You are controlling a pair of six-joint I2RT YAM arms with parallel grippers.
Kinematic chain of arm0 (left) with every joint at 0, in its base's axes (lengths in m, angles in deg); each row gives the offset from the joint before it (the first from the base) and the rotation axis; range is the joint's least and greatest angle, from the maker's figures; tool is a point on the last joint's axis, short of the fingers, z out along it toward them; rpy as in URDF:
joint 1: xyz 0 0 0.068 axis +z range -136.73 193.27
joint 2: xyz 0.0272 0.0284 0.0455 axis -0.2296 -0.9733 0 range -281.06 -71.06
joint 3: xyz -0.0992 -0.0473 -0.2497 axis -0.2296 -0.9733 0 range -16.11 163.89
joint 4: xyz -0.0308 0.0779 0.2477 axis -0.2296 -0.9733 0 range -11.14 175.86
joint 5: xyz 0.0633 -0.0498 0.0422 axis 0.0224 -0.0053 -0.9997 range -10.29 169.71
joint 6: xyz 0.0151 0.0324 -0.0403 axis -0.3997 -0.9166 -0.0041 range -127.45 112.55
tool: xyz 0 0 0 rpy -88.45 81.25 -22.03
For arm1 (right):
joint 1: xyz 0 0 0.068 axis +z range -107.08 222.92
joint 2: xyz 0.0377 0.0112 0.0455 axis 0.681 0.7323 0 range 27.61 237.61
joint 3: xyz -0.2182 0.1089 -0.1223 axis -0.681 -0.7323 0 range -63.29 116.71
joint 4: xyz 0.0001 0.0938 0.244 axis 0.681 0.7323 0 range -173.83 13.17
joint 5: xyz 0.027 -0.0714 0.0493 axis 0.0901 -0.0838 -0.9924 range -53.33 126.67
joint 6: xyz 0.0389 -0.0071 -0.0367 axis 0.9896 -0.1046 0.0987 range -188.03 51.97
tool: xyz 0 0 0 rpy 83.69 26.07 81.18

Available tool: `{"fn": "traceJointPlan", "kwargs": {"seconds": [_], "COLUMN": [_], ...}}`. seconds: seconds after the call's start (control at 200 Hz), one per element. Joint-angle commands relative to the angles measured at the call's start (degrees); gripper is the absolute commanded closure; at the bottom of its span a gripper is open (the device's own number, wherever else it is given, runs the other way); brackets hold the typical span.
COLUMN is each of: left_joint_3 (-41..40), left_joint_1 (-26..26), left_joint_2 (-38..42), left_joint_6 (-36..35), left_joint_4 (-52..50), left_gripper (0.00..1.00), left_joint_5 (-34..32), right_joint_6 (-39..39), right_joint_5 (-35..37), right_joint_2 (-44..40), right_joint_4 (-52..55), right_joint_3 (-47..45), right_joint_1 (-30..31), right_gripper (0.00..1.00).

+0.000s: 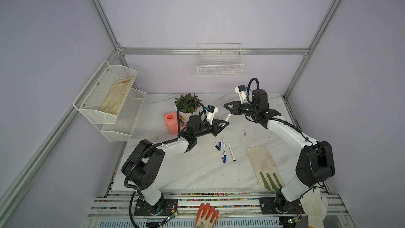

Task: Insert pens into pen caps
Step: Put on the pen cap to the pen.

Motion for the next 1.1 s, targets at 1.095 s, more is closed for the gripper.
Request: {"fn": "traceJointPlan", "kwargs": {"seconds": [1.095], "left_joint_3": [32.48], "left_joint_1": [-1.89], "left_joint_2": [-4.36], "left_joint_6": [-22.94], "left_joint_4": [21.08], "left_gripper": [1.0], "left_joint_5": [-41.82], "right_joint_6": [-8.47], "right_joint_5": [-3.28], "right_joint_2": [5.97], "right_joint_4": [23.19], "right_joint_3": [-9.1], "right_joint_1": [6.76], "right_gripper": [1.0]}}
